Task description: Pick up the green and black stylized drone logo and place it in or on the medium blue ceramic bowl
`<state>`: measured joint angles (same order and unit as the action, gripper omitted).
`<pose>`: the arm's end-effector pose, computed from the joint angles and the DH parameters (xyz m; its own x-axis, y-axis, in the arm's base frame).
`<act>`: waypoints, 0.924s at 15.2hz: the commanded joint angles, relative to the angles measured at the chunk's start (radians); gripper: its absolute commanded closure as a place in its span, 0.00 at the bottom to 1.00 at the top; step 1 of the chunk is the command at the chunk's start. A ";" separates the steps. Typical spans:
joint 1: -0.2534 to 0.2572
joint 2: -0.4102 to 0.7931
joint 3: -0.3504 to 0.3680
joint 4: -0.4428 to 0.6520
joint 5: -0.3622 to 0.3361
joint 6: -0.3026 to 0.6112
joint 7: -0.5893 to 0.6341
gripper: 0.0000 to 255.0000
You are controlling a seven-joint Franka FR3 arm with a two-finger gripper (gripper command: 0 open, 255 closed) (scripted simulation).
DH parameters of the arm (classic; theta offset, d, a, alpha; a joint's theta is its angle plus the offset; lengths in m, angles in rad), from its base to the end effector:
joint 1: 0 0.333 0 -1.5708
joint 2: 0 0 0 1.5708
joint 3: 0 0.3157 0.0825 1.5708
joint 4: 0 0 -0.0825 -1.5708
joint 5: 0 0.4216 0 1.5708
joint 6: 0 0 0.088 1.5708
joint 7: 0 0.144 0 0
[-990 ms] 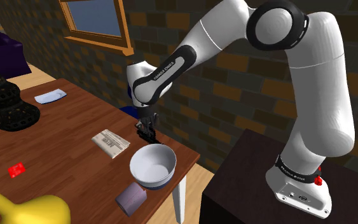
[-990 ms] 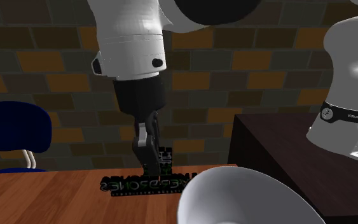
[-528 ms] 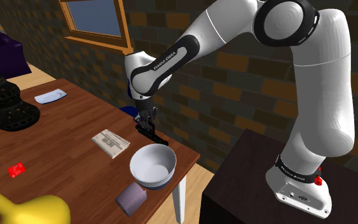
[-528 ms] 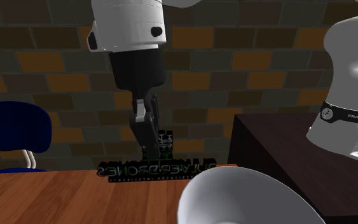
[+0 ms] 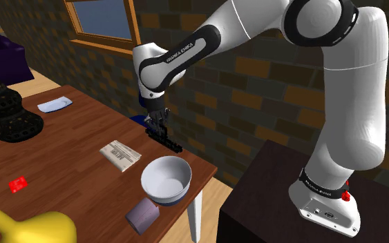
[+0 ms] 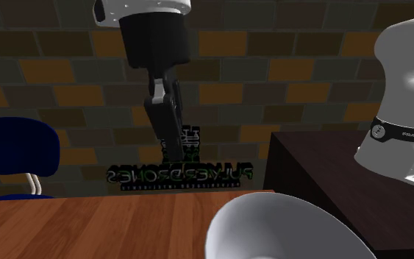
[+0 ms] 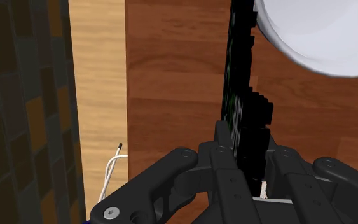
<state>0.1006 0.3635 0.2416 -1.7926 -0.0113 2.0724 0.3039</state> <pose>0.6265 0.2153 0.2902 0.9951 0.0342 -0.0925 0.0296 -0.9983 -0.0502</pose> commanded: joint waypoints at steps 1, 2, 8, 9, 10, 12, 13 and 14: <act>-0.001 -0.011 0.001 0.013 0.003 -0.024 -0.001 1.00; -0.002 -0.017 0.002 0.019 0.004 -0.036 -0.001 1.00; -0.004 -0.047 0.004 0.060 0.011 -0.106 -0.002 1.00; -0.004 -0.051 0.005 0.068 0.012 -0.118 -0.002 1.00; -0.004 -0.055 0.005 0.076 0.013 -0.130 -0.002 1.00; 0.004 -0.081 0.013 0.053 0.018 -0.132 0.013 1.00; 0.012 -0.103 0.020 0.026 0.024 -0.126 0.028 1.00; 0.021 -0.125 0.028 0.001 0.029 -0.120 0.043 1.00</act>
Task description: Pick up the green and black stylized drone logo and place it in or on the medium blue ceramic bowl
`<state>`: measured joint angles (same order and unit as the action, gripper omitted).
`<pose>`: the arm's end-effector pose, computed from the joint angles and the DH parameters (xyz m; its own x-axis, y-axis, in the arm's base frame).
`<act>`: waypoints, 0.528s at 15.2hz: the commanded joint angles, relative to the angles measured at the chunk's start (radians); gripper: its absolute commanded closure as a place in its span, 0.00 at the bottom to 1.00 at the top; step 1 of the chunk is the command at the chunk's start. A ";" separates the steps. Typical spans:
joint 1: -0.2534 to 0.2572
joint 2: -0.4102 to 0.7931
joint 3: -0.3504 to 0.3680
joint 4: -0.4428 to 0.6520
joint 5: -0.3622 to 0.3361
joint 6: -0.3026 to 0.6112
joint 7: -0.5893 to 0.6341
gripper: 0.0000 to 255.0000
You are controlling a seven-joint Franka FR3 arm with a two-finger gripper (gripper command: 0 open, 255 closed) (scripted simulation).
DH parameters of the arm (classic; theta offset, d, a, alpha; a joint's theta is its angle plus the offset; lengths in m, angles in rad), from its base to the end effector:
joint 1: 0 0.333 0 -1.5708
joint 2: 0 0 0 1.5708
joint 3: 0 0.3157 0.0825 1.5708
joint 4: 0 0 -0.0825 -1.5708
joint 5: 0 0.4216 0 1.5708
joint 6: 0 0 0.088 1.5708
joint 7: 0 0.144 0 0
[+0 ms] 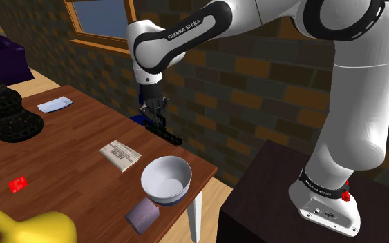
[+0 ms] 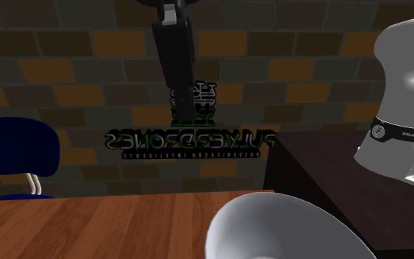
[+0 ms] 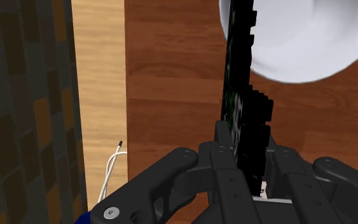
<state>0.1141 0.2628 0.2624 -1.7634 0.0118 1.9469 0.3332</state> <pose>0.6093 0.2341 0.3602 0.9951 0.0345 -0.0924 0.0300 -0.9983 -0.0506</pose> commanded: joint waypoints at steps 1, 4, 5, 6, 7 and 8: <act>0.017 -0.045 0.015 -0.053 0.011 0.010 0.030 1.00; 0.045 -0.103 0.041 -0.117 0.028 0.022 0.078 1.00; 0.055 -0.121 0.049 -0.136 0.034 0.025 0.095 1.00; 0.064 -0.138 0.059 -0.153 0.040 0.028 0.111 1.00; 0.074 -0.155 0.068 -0.170 0.046 0.030 0.129 1.00; 0.085 -0.170 0.077 -0.185 0.052 0.031 0.146 1.00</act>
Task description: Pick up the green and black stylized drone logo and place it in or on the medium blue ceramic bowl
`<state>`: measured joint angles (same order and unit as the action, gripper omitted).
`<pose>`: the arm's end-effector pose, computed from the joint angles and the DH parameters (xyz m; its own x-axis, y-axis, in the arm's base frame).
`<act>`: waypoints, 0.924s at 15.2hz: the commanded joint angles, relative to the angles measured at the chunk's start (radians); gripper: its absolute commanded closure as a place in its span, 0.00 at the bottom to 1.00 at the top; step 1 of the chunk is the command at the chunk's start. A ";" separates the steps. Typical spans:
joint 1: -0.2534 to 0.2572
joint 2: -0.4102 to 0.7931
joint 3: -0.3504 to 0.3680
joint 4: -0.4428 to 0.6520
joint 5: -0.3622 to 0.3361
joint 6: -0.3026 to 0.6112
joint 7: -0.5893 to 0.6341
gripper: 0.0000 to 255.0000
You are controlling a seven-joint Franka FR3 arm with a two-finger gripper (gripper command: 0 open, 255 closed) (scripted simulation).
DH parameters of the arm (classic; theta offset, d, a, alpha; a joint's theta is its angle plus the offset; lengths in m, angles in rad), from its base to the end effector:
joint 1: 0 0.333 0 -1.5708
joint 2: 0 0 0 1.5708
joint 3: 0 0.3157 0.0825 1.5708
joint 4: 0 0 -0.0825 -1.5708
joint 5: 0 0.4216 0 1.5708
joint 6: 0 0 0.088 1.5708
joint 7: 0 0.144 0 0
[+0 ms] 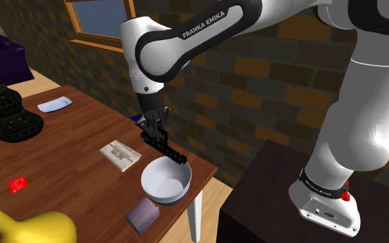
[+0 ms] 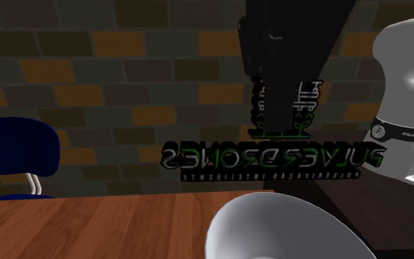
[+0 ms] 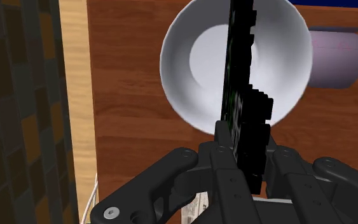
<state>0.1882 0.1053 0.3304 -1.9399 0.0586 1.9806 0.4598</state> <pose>0.5250 0.3034 0.3734 0.9951 0.0353 -0.0923 0.0308 -0.9982 -0.0506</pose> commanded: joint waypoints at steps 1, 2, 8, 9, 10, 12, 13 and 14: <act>0.021 -0.028 0.019 -0.023 0.011 -0.001 0.037 1.00; 0.030 -0.040 0.028 -0.033 0.016 0.000 0.052 1.00; 0.032 -0.010 0.028 -0.082 0.007 0.076 0.054 1.00; 0.033 -0.004 0.028 -0.089 0.005 0.089 0.055 1.00; 0.033 0.001 0.028 -0.096 0.003 0.102 0.055 1.00; 0.034 0.014 0.028 -0.110 -0.001 0.127 0.056 1.00; 0.035 0.020 0.027 -0.117 -0.003 0.140 0.057 1.00; 0.035 0.027 0.027 -0.123 -0.005 0.152 0.058 1.00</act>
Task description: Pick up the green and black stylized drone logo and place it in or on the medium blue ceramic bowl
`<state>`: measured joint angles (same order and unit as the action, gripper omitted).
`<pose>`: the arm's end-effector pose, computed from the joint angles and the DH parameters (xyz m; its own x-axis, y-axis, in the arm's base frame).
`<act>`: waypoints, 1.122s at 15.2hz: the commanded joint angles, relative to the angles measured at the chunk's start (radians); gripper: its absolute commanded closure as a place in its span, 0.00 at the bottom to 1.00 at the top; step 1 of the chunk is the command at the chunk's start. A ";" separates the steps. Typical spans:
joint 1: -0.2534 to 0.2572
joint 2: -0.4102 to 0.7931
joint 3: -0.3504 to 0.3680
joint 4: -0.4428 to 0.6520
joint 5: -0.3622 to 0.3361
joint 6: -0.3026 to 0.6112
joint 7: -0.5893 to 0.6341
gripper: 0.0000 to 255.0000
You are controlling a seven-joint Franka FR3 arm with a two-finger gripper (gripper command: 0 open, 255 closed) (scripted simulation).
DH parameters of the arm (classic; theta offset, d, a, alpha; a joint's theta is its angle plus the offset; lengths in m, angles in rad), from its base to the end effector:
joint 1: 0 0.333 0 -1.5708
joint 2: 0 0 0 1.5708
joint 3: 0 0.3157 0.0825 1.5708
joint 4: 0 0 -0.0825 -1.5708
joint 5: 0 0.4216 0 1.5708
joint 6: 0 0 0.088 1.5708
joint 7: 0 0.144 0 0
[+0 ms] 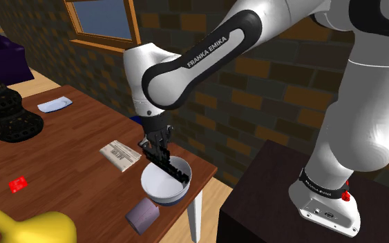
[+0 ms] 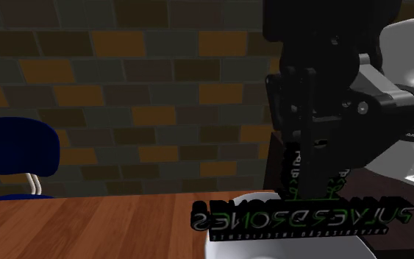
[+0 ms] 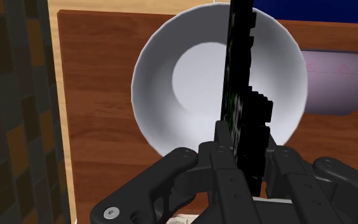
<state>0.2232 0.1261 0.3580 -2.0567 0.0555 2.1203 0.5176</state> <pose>0.4938 0.3285 0.3169 0.9950 0.0341 -0.0934 0.0295 -0.9983 -0.0500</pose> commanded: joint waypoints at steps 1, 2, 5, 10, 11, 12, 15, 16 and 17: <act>0.001 0.013 -0.001 -0.012 -0.004 0.025 0.001 1.00; 0.002 0.020 -0.001 -0.018 -0.007 0.037 0.002 1.00; 0.004 0.042 -0.003 -0.034 -0.015 0.075 0.005 1.00; 0.004 0.048 -0.003 -0.038 -0.017 0.084 0.006 1.00; 0.004 0.048 -0.003 -0.038 -0.017 0.084 0.006 1.00; 0.004 0.048 -0.003 -0.038 -0.017 0.084 0.006 1.00; 0.004 0.048 -0.003 -0.038 -0.017 0.084 0.006 0.00; 0.004 0.048 -0.003 -0.038 -0.017 0.084 0.006 0.00; 0.004 0.048 -0.003 -0.038 -0.017 0.084 0.006 0.00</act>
<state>0.2276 0.1743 0.3550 -2.0943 0.0384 2.2044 0.5237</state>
